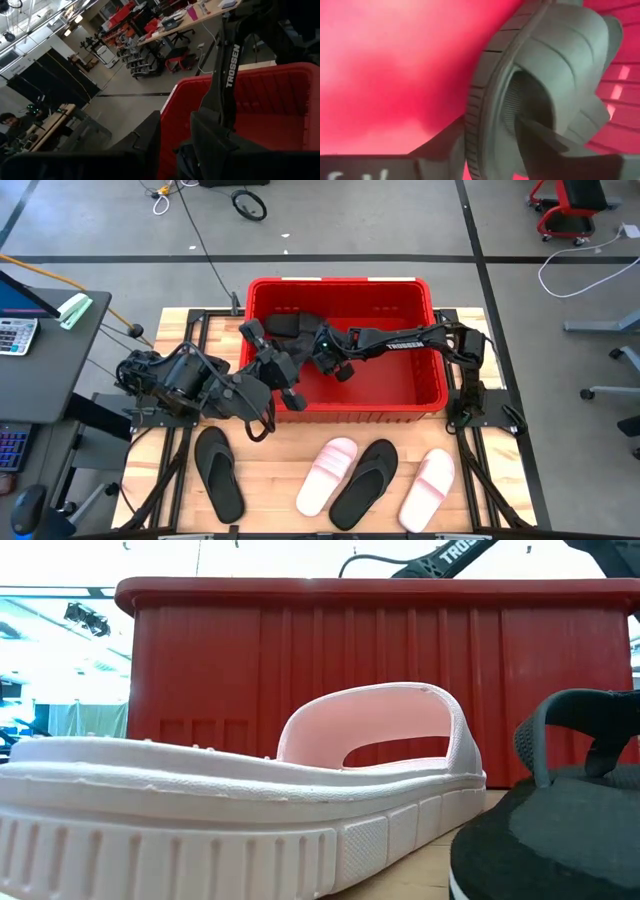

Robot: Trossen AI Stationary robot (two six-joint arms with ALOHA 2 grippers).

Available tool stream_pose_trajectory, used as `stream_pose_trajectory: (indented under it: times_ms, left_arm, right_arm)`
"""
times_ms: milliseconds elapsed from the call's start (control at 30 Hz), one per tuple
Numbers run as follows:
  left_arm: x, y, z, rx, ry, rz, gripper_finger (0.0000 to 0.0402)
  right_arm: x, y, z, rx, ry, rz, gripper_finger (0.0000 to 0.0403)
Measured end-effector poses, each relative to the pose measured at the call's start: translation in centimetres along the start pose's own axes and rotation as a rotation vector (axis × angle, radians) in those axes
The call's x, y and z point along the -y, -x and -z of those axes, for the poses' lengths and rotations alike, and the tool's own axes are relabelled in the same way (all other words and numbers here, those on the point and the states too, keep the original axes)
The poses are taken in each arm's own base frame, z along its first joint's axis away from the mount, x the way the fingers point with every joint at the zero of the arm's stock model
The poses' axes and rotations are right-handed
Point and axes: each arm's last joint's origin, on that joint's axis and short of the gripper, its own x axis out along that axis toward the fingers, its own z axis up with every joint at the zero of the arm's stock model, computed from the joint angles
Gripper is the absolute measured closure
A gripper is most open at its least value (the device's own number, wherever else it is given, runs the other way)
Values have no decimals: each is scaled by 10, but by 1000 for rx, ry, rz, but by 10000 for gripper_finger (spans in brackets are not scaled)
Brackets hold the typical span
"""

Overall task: Pick and place slides into bin
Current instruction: Put the black slide into the red bin and align it with the other black slide, then put the left pink slide into the red bin

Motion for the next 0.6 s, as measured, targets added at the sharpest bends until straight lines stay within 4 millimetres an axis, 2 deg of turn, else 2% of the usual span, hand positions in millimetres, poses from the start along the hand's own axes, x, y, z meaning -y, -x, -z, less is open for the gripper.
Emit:
stream_pose_trajectory:
  times_ms: [133, 333, 500, 600]
  left_arm:
    - [0, 0, 0, 0, 32, 0, 289]
    - [1, 2, 0, 3, 50, 7, 290]
    - [1, 2, 0, 4, 67, 9, 294]
    - [1, 2, 0, 3, 142, 9, 294]
  right_arm:
    - [0, 5, 2, -20, -79, -15, 206]
    - [-2, 36, 12, -129, -119, -83, 174]
    - [4, 72, 14, -118, -126, -66, 168]
    - [12, 103, 14, -68, -166, 1, 172]
